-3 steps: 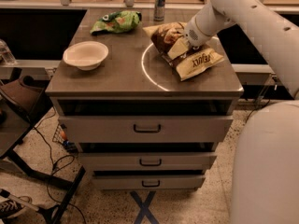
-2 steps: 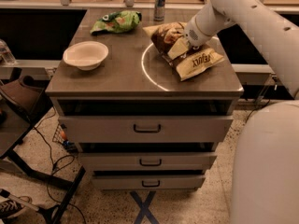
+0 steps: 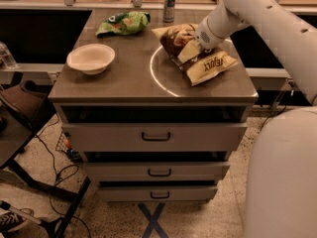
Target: Place brown chip bag into paper bowl
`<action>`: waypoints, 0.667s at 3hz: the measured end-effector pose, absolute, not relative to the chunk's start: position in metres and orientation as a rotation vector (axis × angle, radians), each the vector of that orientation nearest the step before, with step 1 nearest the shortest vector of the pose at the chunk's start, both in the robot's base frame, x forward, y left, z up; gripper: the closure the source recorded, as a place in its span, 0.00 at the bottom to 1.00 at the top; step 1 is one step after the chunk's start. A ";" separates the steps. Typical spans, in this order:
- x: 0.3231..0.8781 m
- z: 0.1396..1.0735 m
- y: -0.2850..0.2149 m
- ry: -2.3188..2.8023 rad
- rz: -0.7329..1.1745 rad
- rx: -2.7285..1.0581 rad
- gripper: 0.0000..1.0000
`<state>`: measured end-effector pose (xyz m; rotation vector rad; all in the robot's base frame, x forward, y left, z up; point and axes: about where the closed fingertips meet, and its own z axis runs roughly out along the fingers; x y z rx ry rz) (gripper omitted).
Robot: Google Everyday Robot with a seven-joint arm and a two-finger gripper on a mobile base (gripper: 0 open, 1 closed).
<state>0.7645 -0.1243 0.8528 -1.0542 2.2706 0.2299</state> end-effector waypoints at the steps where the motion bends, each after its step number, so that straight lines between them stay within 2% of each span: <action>1: 0.764 0.853 -0.124 2.271 0.230 -1.054 1.00; 2: 0.762 0.888 -0.130 2.294 0.122 -1.066 1.00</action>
Offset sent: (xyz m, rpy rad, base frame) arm -0.0096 -0.0335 0.1918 -0.3890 -0.0807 -0.1184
